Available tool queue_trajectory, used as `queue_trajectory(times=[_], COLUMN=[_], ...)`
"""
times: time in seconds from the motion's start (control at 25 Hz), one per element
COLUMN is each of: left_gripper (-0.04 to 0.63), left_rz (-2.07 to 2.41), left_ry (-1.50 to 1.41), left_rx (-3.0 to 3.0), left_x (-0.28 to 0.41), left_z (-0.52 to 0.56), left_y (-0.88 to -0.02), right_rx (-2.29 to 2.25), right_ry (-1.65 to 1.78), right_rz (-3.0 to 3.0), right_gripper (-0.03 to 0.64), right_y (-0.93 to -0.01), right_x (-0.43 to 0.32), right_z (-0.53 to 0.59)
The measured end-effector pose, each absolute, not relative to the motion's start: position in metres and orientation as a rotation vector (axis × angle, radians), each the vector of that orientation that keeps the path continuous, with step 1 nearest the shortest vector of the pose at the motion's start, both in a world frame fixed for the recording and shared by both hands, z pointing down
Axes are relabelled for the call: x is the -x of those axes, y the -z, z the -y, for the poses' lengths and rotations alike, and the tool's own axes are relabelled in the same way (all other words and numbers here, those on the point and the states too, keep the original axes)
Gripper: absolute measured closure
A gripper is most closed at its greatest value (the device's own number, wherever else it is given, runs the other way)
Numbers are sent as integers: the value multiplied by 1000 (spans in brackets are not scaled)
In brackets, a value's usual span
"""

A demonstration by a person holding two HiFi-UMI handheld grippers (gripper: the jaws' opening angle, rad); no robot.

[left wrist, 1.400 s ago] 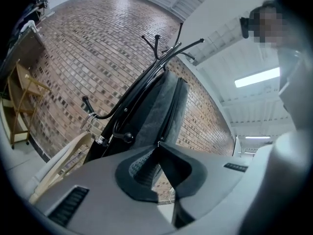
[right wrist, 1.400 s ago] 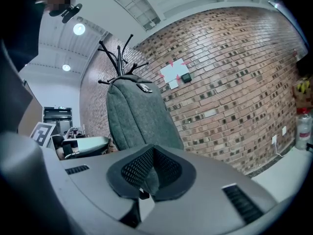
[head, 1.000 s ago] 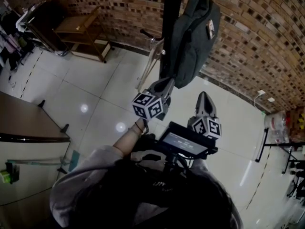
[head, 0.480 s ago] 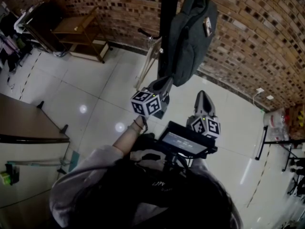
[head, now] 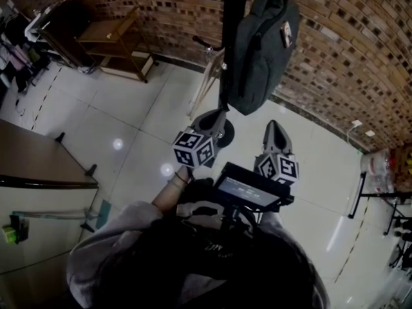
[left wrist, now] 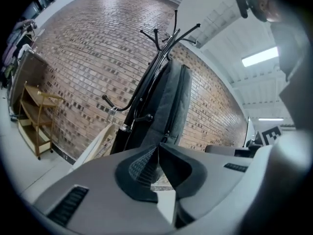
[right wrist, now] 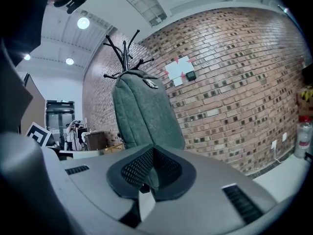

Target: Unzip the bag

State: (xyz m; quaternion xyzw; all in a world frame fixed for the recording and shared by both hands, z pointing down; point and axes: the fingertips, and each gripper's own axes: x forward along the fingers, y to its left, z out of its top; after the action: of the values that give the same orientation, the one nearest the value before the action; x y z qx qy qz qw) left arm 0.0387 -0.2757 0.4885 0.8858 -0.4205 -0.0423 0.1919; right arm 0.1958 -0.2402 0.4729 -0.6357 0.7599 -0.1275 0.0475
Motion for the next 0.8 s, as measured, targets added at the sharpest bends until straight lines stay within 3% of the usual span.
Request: queue_trajectory(times=[0.8], left_gripper=[584], left_rz=[1301], left_ry=[130], left_rx=[-2550], left_x=[-25], left_z=[282], left_y=[-458], right_rx=[1930], right_ry=[373], right_rz=[-2354], right_gripper=[620], right_y=[-471], right_x=[-189], right_z=[246])
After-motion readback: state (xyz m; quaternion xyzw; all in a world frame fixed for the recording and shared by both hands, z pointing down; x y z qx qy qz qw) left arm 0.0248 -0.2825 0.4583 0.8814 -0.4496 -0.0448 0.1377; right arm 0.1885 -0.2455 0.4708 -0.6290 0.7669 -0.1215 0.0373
